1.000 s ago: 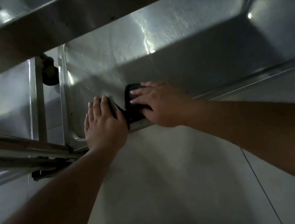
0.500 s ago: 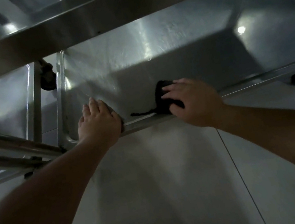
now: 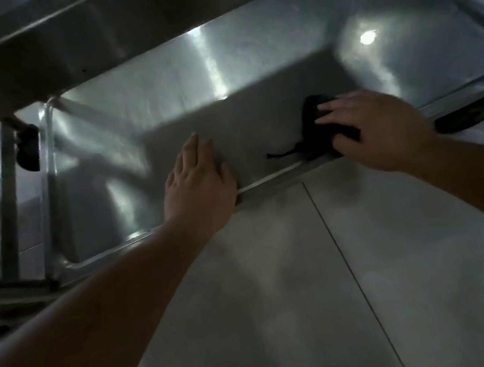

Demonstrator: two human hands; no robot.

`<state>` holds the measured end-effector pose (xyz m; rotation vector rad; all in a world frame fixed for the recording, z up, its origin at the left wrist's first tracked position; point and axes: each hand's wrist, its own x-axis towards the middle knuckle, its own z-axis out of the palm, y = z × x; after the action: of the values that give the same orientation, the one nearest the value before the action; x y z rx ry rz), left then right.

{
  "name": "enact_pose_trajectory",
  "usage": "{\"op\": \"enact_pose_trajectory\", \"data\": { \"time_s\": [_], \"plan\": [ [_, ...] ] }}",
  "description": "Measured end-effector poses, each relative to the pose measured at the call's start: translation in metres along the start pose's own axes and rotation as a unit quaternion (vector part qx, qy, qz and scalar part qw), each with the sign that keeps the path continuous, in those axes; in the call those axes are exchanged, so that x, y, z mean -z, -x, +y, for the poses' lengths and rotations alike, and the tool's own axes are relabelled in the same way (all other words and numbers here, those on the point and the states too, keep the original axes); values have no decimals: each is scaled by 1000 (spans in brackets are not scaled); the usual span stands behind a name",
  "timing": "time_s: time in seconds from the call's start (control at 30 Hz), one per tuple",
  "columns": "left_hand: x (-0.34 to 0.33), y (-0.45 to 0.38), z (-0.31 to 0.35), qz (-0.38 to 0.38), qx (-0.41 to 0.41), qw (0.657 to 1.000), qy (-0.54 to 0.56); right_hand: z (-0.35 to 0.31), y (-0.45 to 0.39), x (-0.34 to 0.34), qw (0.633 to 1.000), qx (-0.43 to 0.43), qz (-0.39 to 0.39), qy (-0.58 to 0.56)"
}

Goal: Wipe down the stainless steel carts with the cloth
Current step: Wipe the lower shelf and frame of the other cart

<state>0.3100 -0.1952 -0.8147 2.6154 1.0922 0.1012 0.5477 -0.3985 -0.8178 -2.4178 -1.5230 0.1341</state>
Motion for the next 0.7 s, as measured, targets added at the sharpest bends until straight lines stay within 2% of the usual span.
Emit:
{"op": "enact_pose_trajectory", "data": {
  "time_s": [0.1,0.17,0.27,0.33,0.4,0.5,0.57,0.63,0.7],
  "plan": [
    [-15,-4,28,-7,-27,999,19,68,16,20,996,-81,42,21],
    [-25,-8,43,-8,-32,999,18,109,22,33,981,-170,75,48],
    [-39,-10,51,-3,-18,1000,-2,138,11,44,929,-351,84,84],
    [-44,-9,51,4,-7,1000,-19,122,-7,41,900,-418,83,91],
    [-48,-9,50,15,-3,999,-29,83,-22,30,921,-376,68,76],
    [-50,-8,50,35,-9,999,-40,10,-39,5,990,-138,11,-6],
    [-50,-7,50,51,-13,997,-55,-27,-51,-10,998,1,-53,-44],
    [-49,-6,52,48,-8,997,-64,-38,-72,-15,995,57,-63,-51],
    [-47,-5,52,44,-1,997,-63,-25,-101,-13,997,51,-53,-33]
  ]
}}
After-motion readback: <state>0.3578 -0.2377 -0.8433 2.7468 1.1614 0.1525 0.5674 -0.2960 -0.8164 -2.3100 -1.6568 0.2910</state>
